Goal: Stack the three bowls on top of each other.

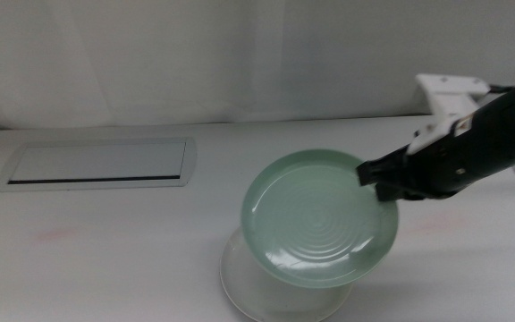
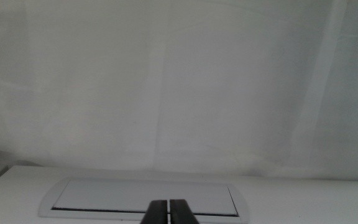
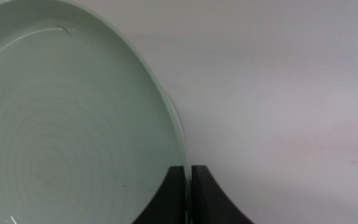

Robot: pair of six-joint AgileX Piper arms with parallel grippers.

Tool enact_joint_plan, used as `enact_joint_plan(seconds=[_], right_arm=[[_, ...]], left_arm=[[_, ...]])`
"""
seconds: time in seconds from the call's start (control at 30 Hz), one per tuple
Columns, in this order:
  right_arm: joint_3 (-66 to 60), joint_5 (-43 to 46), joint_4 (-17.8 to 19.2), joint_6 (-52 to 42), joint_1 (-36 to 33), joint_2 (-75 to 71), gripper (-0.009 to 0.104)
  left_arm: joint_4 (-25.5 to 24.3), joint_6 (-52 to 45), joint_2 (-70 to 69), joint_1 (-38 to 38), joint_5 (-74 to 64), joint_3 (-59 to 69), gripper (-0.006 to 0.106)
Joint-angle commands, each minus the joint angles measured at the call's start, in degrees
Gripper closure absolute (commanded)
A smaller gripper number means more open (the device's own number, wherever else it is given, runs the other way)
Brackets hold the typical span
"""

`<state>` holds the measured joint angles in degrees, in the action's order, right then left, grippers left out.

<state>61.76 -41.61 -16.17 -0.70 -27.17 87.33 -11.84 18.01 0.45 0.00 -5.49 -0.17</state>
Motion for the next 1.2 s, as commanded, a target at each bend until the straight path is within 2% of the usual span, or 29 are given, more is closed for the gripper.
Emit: enact_joint_plan(seconds=[0.0,0.3,0.93,1.07,1.17], right_arm=[[-0.2,2.9,0.3,0.7,-1.7,3.0,0.098],[-0.2,8.3,0.1,2.2,-4.4,12.3,0.098],[-0.2,10.0,0.1,2.5,-7.2,17.7,0.098],[0.4,9.7,1.0,0.7,-7.2,17.7,0.058],[1.4,9.6,1.0,0.7,-7.2,17.6,0.012]], left_arm=[[0.2,0.5,-2.2,0.0,0.3,1.7,0.103],[0.2,0.5,-2.2,0.0,0.3,1.7,0.103],[0.2,0.5,-2.2,0.0,0.3,1.7,0.103],[0.2,0.5,-2.2,0.0,0.3,1.7,0.103],[0.2,0.4,-2.2,0.0,0.3,1.7,0.103]])
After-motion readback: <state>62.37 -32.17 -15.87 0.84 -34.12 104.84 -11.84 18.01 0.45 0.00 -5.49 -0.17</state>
